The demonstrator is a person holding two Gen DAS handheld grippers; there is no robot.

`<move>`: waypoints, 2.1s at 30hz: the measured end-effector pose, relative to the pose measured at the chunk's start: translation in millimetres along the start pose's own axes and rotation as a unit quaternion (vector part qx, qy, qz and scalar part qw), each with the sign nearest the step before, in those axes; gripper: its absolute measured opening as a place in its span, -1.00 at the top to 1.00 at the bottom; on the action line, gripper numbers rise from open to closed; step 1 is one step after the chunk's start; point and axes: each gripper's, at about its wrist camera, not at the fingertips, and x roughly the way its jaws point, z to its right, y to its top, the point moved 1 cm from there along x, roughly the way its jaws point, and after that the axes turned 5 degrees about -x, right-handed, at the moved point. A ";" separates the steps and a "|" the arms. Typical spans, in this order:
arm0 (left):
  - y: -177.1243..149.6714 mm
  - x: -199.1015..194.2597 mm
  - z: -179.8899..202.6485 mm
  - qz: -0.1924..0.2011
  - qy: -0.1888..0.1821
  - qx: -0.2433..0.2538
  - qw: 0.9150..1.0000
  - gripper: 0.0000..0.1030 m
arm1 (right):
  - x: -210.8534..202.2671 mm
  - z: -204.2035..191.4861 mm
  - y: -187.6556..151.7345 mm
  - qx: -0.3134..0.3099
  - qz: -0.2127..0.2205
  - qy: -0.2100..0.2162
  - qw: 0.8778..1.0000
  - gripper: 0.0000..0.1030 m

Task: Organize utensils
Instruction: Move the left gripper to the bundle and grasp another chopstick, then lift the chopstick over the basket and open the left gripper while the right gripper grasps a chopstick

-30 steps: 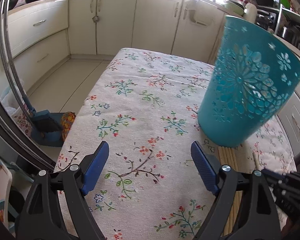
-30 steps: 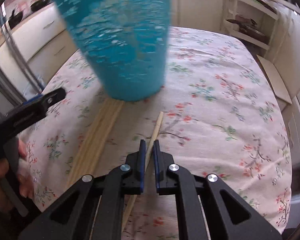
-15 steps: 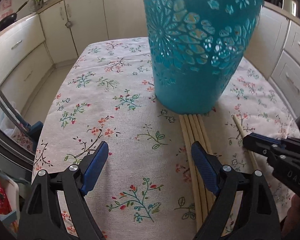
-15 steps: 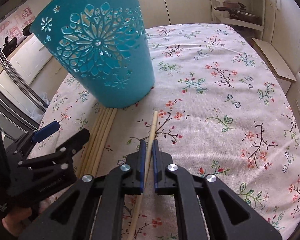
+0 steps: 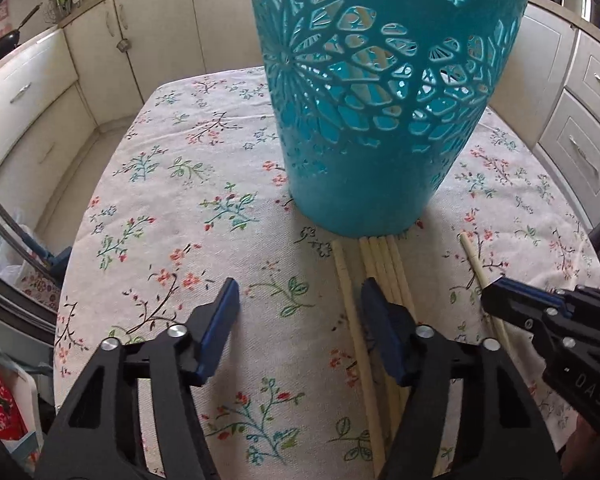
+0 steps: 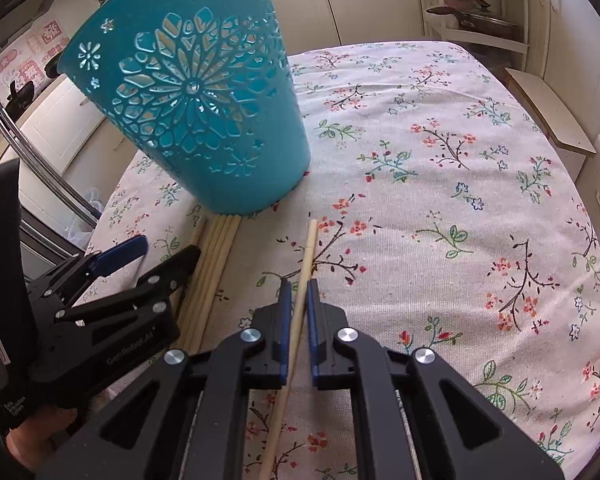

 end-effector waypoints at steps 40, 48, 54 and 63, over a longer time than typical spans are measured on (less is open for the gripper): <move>-9.5 -69.8 -0.2 0.023 -0.105 0.024 0.994 0.89 | 3.2 -17.0 -1.5 -0.042 0.033 -0.031 0.998 0.71; 24.1 -141.6 -15.3 0.085 -0.176 -0.007 0.981 0.90 | 3.1 -19.4 -3.5 -0.039 0.036 -0.032 0.998 0.62; 76.1 -187.7 -17.4 0.149 -0.205 -0.026 0.967 0.90 | 1.9 -17.1 -3.6 -0.028 0.034 -0.023 0.999 0.60; 130.6 -224.9 -15.7 0.202 -0.223 -0.039 0.953 0.90 | 2.2 -14.5 -1.3 -0.018 0.031 -0.009 0.999 0.54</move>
